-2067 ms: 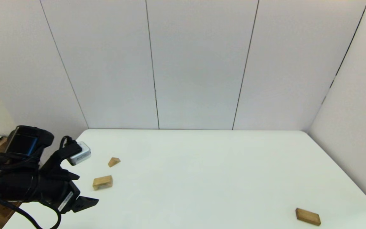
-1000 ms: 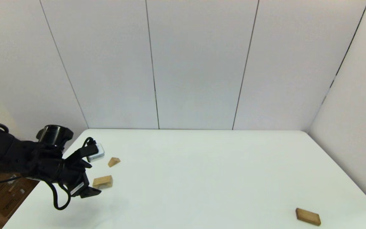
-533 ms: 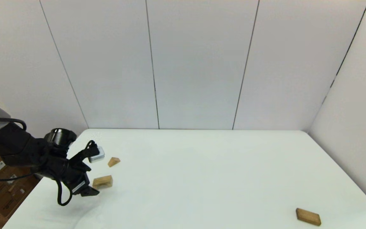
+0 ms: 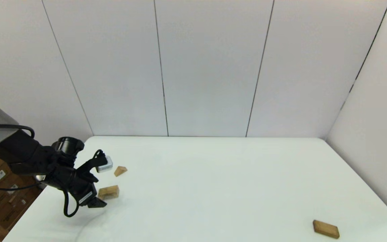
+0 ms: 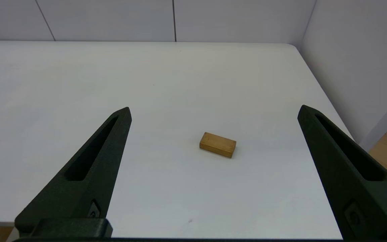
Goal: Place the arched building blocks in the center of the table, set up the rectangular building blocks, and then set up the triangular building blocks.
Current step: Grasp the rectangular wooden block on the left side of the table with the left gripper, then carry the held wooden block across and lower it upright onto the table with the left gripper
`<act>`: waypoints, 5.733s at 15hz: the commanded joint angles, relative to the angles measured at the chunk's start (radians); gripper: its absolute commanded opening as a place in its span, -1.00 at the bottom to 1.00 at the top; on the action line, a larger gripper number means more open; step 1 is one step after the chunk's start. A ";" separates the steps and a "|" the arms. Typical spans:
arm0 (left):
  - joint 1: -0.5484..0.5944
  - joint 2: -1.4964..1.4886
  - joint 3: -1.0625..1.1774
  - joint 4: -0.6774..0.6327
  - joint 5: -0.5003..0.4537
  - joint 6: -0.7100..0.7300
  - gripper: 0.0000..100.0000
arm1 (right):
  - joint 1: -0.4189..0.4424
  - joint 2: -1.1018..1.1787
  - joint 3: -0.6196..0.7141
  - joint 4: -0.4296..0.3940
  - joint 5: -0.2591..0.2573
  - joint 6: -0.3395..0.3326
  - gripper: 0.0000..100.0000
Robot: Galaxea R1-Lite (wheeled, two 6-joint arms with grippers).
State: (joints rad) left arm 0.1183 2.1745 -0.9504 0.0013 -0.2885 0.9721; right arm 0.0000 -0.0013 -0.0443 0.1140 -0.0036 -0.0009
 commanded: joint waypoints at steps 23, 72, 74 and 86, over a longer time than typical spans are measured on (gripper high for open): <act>-0.045 0.025 -0.073 0.002 -0.023 0.003 -1.00 | 0.000 0.000 0.000 0.001 -0.001 -0.001 1.00; -0.888 0.191 -0.307 0.103 0.061 -0.309 -1.00 | 0.000 0.000 0.000 0.001 0.001 -0.001 1.00; -0.887 0.183 -0.307 0.106 0.060 -0.311 -1.00 | 0.000 0.000 0.000 0.001 0.001 -0.001 1.00; -0.882 0.166 -0.292 0.129 0.034 -0.308 -1.00 | 0.000 0.000 0.000 0.001 0.001 -0.001 1.00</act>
State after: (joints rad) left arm -0.7643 2.3413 -1.2430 0.1306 -0.2506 0.6604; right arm 0.0000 -0.0013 -0.0447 0.1145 -0.0038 -0.0017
